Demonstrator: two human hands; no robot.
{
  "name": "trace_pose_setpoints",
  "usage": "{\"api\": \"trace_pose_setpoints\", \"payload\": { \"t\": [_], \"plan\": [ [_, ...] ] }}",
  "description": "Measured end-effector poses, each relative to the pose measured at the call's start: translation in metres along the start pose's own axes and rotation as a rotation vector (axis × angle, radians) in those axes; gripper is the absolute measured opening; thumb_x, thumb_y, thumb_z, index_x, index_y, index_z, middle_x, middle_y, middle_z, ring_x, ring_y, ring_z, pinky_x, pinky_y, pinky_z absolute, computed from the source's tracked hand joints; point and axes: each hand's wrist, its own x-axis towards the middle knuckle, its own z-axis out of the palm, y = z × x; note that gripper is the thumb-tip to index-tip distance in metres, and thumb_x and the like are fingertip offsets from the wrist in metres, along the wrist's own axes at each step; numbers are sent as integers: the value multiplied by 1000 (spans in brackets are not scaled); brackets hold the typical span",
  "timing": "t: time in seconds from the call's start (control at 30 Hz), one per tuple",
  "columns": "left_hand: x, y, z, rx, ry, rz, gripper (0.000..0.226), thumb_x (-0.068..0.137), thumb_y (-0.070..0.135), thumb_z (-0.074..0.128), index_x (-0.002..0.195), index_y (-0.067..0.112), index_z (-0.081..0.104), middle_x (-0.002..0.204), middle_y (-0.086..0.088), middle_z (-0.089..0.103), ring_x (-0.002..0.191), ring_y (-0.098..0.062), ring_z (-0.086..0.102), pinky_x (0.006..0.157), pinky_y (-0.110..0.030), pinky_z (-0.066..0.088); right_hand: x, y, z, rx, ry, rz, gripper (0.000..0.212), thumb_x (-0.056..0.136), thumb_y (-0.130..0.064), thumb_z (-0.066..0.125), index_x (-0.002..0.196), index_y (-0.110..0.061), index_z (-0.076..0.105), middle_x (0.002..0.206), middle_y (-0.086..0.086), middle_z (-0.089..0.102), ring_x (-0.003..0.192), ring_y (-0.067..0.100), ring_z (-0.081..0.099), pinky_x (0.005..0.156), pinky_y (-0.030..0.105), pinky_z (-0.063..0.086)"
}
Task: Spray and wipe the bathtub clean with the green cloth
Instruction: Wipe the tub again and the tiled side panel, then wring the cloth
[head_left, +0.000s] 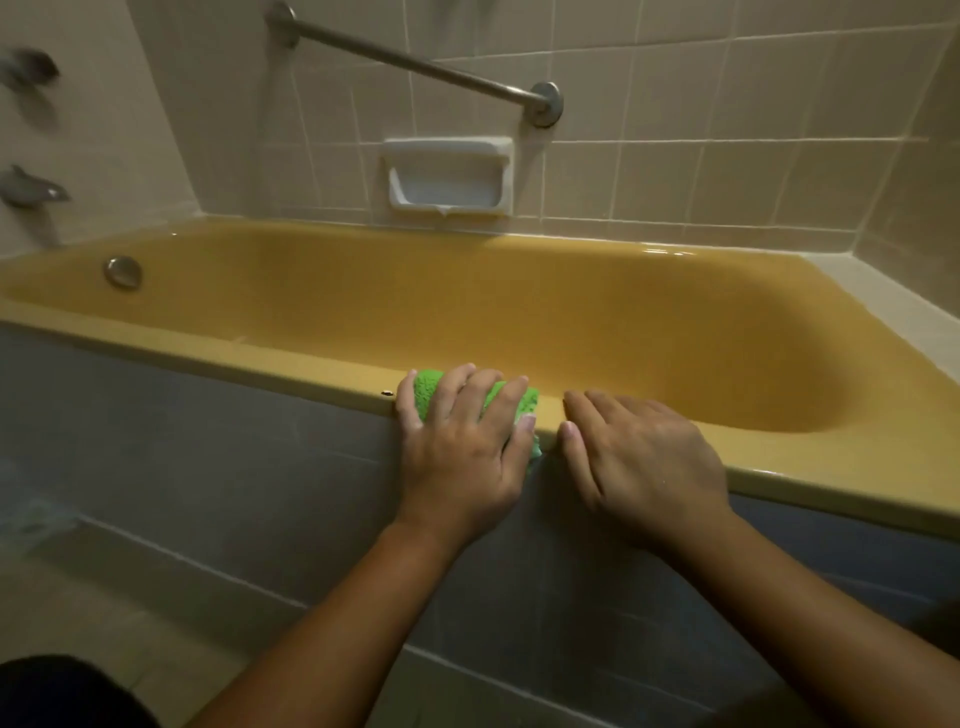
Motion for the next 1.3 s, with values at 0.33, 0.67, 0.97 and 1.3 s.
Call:
{"api": "trace_pose_setpoints", "payload": {
  "t": [0.33,0.67,0.97,1.3],
  "plan": [
    [3,-94,0,45,97,-49,39,102,42,43,124,25,71,124,1,67,128,-27,57,115,-64,26,49,-66,10,88,-34,-73,52,108,-48,10,117,-20,52,102,7,63,85,30,61,73,43,49],
    [8,-175,-11,43,50,-120,44,102,43,36,123,25,70,124,6,67,130,-23,53,114,-64,26,102,-137,29,94,-15,-168,50,108,-46,17,115,-12,54,100,15,64,82,35,63,67,42,39],
    [11,-242,-17,34,77,-149,39,102,41,38,121,26,69,124,7,67,130,-22,52,114,-65,26,150,-202,41,134,26,-213,48,108,-46,19,118,-12,52,107,18,66,90,37,66,75,45,49],
    [13,-357,-25,28,97,-176,40,103,42,36,121,27,69,121,7,67,130,-23,52,115,-62,25,208,-282,60,193,75,-294,43,108,-46,20,113,-16,50,103,12,65,86,35,64,63,41,40]
  ]
}}
